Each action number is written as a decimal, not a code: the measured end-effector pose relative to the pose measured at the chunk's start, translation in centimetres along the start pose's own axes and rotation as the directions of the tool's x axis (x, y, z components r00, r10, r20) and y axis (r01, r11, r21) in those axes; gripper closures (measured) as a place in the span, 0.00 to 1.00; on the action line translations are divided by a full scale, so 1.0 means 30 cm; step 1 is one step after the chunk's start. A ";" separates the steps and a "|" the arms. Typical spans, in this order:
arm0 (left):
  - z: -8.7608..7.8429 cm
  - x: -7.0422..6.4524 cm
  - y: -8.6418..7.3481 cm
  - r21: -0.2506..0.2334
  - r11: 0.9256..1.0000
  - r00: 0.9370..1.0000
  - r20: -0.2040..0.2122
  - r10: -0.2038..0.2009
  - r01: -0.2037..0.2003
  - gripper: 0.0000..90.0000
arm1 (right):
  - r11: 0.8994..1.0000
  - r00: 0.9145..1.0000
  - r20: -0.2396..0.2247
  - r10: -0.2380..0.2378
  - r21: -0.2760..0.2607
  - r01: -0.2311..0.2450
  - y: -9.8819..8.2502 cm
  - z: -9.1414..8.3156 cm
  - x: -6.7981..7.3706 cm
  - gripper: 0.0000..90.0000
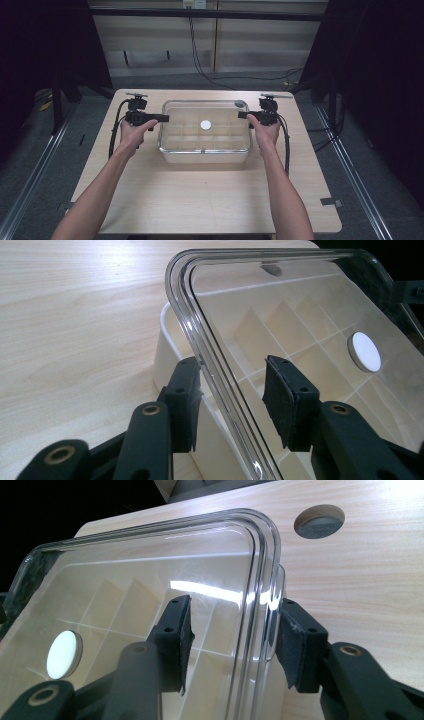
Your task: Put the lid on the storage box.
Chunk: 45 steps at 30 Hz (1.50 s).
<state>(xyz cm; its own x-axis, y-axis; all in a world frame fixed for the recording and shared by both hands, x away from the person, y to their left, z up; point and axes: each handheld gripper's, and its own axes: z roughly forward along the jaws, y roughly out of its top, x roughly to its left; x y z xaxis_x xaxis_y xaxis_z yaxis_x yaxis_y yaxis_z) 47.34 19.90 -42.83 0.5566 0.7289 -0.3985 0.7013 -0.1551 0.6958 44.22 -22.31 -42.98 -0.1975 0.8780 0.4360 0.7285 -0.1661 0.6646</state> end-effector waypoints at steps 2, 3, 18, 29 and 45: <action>0.004 0.003 -0.004 0.004 1.000 1.000 0.002 0.003 -0.003 0.64 | 1.000 1.000 0.001 0.000 0.000 0.000 -0.004 0.004 -0.002 0.57; 0.007 0.002 -0.006 0.003 1.000 1.000 -0.002 0.001 -0.001 0.64 | 1.000 1.000 0.006 -0.008 0.001 0.008 -0.005 0.006 -0.001 0.56; 0.038 0.015 -0.027 0.030 0.999 1.000 0.007 -0.020 0.020 0.59 | 1.000 0.999 0.037 0.002 0.028 -0.003 -0.035 0.043 -0.006 0.50; 0.042 -0.001 -0.041 0.028 1.000 1.000 -0.017 -0.001 0.001 0.53 | 1.000 1.000 0.016 -0.017 0.012 0.016 -0.053 0.032 -0.011 0.42; -0.072 -0.035 -0.103 -0.023 0.999 0.999 0.024 0.043 -0.042 0.46 | 0.990 0.992 -0.031 -0.118 -0.075 0.116 -0.076 -0.119 0.028 0.42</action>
<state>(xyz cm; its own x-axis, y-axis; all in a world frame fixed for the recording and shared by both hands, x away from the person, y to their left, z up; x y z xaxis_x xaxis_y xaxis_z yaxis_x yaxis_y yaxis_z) 43.63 21.04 -43.27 0.5968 0.7051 -0.3829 0.6669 -0.1706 0.7254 40.04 -22.78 -41.96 -0.3027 0.8771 0.3729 0.6496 -0.0965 0.7542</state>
